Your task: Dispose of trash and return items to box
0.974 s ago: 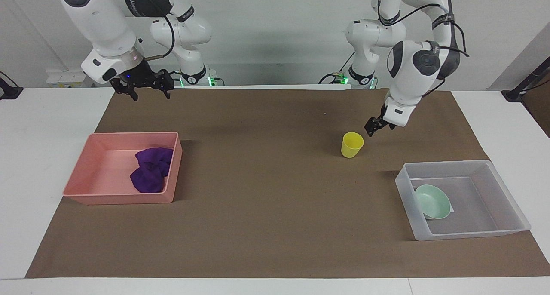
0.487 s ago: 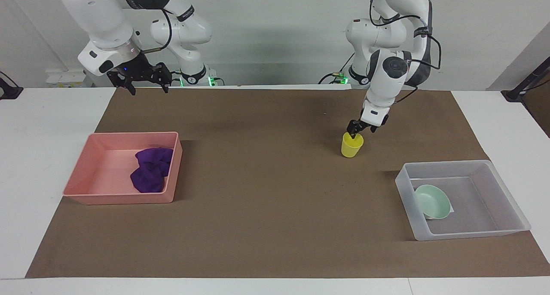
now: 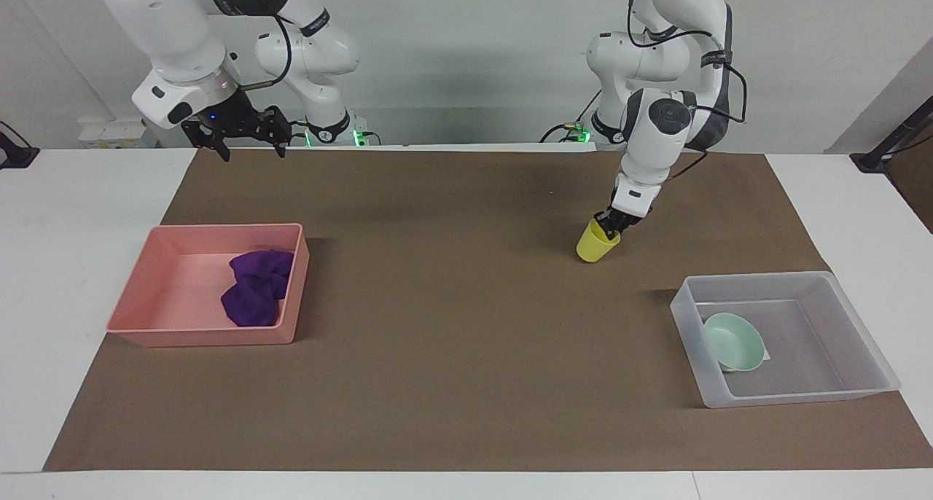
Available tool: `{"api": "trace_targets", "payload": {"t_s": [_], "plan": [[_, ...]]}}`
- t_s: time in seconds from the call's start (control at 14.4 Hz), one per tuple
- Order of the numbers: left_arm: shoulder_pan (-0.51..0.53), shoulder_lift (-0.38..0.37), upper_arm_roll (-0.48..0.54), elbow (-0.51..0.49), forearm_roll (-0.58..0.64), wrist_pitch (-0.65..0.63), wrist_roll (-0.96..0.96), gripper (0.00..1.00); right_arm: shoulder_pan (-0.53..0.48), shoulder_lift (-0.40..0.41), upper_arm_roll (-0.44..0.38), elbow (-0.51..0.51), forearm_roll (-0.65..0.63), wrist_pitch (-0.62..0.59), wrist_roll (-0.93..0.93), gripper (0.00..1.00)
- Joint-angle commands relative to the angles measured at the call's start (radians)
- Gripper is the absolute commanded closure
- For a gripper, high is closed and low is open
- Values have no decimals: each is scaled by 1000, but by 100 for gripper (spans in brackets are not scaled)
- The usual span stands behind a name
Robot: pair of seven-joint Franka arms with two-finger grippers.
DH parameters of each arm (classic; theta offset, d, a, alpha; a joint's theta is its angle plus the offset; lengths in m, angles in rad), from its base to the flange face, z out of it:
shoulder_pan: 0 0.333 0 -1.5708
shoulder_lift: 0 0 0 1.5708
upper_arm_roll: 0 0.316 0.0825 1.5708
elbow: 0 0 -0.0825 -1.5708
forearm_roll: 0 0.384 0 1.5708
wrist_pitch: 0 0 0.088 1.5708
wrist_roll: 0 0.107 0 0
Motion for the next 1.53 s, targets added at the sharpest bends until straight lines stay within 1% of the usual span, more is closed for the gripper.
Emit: {"api": "trace_targets", "payload": {"t_s": [0.0,0.14,0.21,0.28,0.42,0.49,0.56,0.63,0.77,0.9,1.04,1.11,1.18,1.25,1.32,1.39,1.46], "plan": [[-9,41,15,59,16,6,-34,100,-13,-14,4,-14,5,-3,-5,0],[-1,55,15,152,12,-49,-54,100,-13,-14,4,-14,5,-3,-5,0],[7,65,23,225,2,-105,-54,100,-13,-14,4,-12,5,-3,-5,0],[34,93,27,316,-2,-163,-56,100,-13,-14,4,-14,5,-3,-5,0],[118,191,29,529,-2,-280,-51,100,-13,-14,4,-14,5,-3,-5,0],[173,232,29,609,-1,-293,-45,100,-13,-14,4,-14,5,-3,-5,0],[229,268,27,661,1,-285,-42,100,-13,-12,4,-14,5,-3,-5,0],[266,295,27,687,2,-281,-27,100,-13,-14,4,-14,5,-3,-5,0],[327,352,29,660,2,-210,71,100,-13,-14,4,-14,5,-3,-5,0],[358,381,27,634,2,-147,84,100,-13,-14,4,-12,5,-3,-5,0],[364,429,27,630,2,-98,89,100,-13,-12,4,-14,5,-3,-5,0],[369,431,27,599,2,-59,90,99,-13,-14,4,-14,5,-3,-5,0],[364,428,27,584,2,-38,90,72,-13,-14,4,-14,5,-3,-5,0],[356,428,29,588,2,-52,90,26,-13,-14,4,-14,5,-3,-5,0],[349,428,27,602,4,-69,86,5,-13,-14,4,-14,5,-3,-5,0],[327,415,29,611,8,-90,86,0,-13,-14,4,-14,5,-3,-5,0],[323,383,27,608,8,-90,84,0,-13,-14,4,-14,5,-3,-5,0]]}}
